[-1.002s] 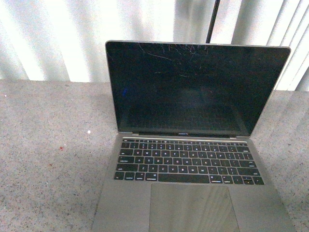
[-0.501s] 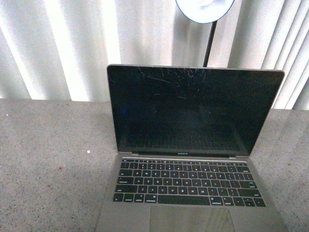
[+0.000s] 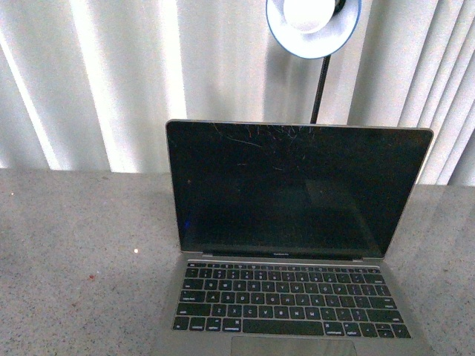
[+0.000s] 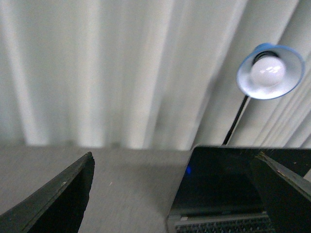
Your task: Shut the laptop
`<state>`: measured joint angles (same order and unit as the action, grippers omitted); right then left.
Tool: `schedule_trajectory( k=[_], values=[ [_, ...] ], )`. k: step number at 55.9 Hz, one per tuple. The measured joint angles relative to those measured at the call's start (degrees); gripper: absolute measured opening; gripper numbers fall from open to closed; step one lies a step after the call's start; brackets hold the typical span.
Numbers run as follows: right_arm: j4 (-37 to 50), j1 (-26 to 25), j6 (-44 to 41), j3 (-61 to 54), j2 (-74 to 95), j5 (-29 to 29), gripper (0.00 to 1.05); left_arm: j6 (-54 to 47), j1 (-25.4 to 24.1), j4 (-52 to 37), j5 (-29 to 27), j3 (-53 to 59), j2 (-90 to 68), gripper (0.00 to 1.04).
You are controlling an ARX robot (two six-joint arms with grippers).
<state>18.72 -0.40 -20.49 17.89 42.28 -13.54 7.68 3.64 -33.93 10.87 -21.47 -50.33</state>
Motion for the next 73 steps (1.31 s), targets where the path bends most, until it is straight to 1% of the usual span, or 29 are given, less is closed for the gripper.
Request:
schedule_trajectory(
  k=[3, 6, 11, 15, 23, 25, 26, 30, 33, 34, 38, 39, 46, 50, 51, 53, 57, 60, 73],
  values=[
    [3.8, -0.9, -3.0, 2.9, 6.4, -1.1, 0.97, -1.4, 2.5, -4.1, 0.3, -4.9, -8.0, 0.98],
    [6.8, -1.5, -5.0, 5.2, 11.8, -3.2, 0.97, -2.8, 4.7, -4.8, 0.4, -8.9, -13.9, 0.98],
    [12.4, -2.2, -7.7, 9.3, 21.2, -5.2, 0.97, -7.0, 9.0, -5.7, -1.6, -17.7, -25.4, 0.98],
    [14.5, -2.4, -8.0, 11.6, 25.5, -6.8, 0.97, -9.2, 11.1, -5.7, -2.4, -22.9, -31.2, 0.98],
    [15.4, -2.8, -8.2, 16.5, 32.2, -6.7, 0.97, -12.8, 14.3, -4.2, -3.8, -34.2, -41.8, 0.98],
    [15.5, -3.0, -8.0, 17.1, 33.0, -6.8, 0.94, -13.5, 14.8, -3.6, -3.9, -35.7, -42.8, 0.98],
    [15.5, -3.2, -7.9, 17.6, 33.5, -6.8, 0.91, -14.0, 15.0, -3.2, -3.9, -36.6, -43.4, 0.98],
    [16.5, -4.2, -6.6, 19.9, 36.7, -9.4, 0.72, -17.0, 16.5, -0.1, -5.8, -40.9, -46.1, 0.98],
    [17.3, -4.5, -6.8, 21.4, 38.8, -11.4, 0.59, -19.7, 17.3, 2.6, -6.5, -43.2, -48.0, 0.86],
    [17.3, -4.6, -6.8, 21.7, 39.1, -11.6, 0.57, -20.2, 17.6, 3.4, -6.6, -43.8, -48.7, 0.82],
    [16.3, -4.8, -7.7, 23.9, 41.4, -12.4, 0.45, -23.1, 18.4, 6.4, -7.9, -45.5, -50.5, 0.70],
    [16.0, -4.9, -7.9, 24.3, 41.8, -12.5, 0.43, -23.3, 18.5, 7.0, -7.9, -45.6, -50.7, 0.68],
    [13.2, -5.0, -9.9, 28.9, 45.6, -13.6, 0.22, -27.9, 19.3, 11.2, -9.5, -47.1, -52.9, 0.47],
    [11.2, -4.9, -11.5, 31.3, 47.3, -13.9, 0.10, -28.7, 19.5, 13.5, -10.5, -48.5, -53.8, 0.34],
    [10.9, -4.9, -11.6, 31.7, 47.5, -14.0, 0.08, -28.7, 19.6, 13.8, -10.7, -48.8, -53.9, 0.33],
    [9.5, -4.7, -13.0, 33.1, 48.2, -14.5, 0.03, -29.2, 19.6, 15.2, -11.2, -49.9, -54.3, 0.25],
    [6.8, -4.0, -14.3, 35.3, 49.3, -14.6, 0.03, -30.1, 19.7, 17.0, -11.7, -51.4, -54.8, 0.15],
    [5.0, -3.4, -15.6, 36.9, 50.1, -14.6, 0.03, -30.8, 19.7, 18.5, -12.1, -53.0, -55.3, 0.04],
    [-0.7, -0.8, -18.4, 42.1, 53.7, -14.7, 0.03, -33.4, 19.6, 25.4, -12.1, -57.4, -57.7, 0.04]
  ],
)
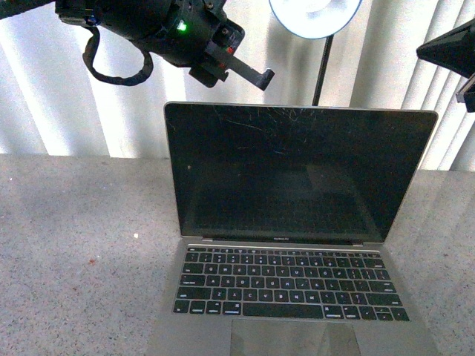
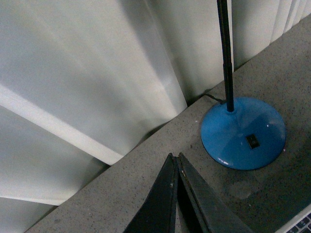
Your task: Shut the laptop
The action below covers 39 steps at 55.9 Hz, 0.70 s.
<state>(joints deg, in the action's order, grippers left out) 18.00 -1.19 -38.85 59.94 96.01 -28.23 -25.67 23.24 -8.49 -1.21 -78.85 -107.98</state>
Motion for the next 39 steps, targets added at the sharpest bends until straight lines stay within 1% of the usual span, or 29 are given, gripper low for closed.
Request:
schedule_trajectory(
  k=[14, 23, 39],
  values=[
    [-3.9, 1.6, -1.7, 3.4, 3.2, -0.2, 0.03, -1.4, -0.1, 4.7, 0.3, -3.8, -2.6, 0.04],
    [-6.1, 2.4, -2.6, 4.1, 3.7, -0.7, 0.03, -2.3, -0.2, 7.8, 1.4, -4.1, -2.9, 0.04],
    [-8.3, 3.5, -4.2, 4.1, 3.9, -1.0, 0.03, -3.3, -0.4, 10.1, 2.3, -4.2, -2.8, 0.04]
  ],
)
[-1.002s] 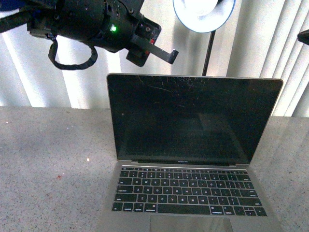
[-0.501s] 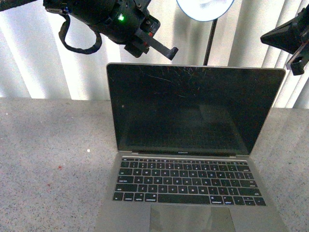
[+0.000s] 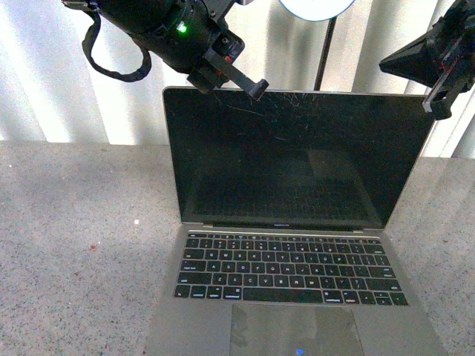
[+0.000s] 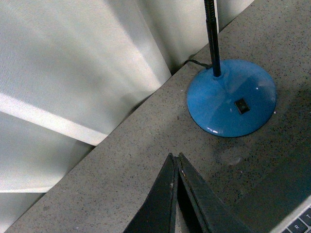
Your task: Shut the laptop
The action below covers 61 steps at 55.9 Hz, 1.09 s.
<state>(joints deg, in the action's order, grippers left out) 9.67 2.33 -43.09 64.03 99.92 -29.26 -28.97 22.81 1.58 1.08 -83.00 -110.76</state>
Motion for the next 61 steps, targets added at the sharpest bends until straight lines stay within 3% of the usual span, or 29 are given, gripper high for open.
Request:
schedule_trajectory(
  k=[61],
  values=[
    [-15.2, 0.6, -10.9, -3.5, -3.4, -2.7, 0.03, -4.0, 0.8, 4.5, 1.6, 5.2, 3.7, 0.04]
  ],
)
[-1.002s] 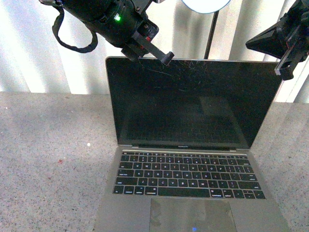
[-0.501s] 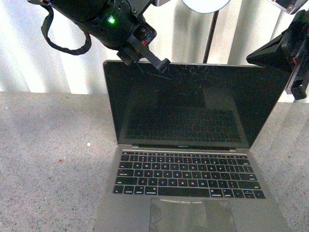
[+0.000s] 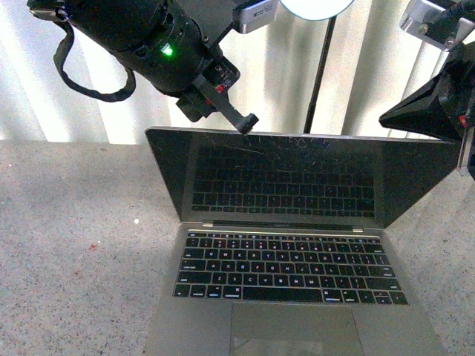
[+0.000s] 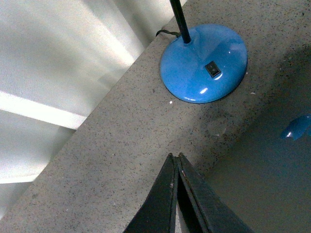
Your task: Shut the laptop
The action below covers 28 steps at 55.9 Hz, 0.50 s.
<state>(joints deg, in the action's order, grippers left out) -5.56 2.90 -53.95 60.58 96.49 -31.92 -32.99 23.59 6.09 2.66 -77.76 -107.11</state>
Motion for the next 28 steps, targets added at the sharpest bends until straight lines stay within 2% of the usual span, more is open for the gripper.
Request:
schedule_trajectory(
  k=[28],
  values=[
    [-3.7, 1.0, -4.9, -3.0, 0.0, 0.7, 0.03, 0.5, -0.5, 1.7, 3.1, 7.0, 2.9, 0.04]
  ],
)
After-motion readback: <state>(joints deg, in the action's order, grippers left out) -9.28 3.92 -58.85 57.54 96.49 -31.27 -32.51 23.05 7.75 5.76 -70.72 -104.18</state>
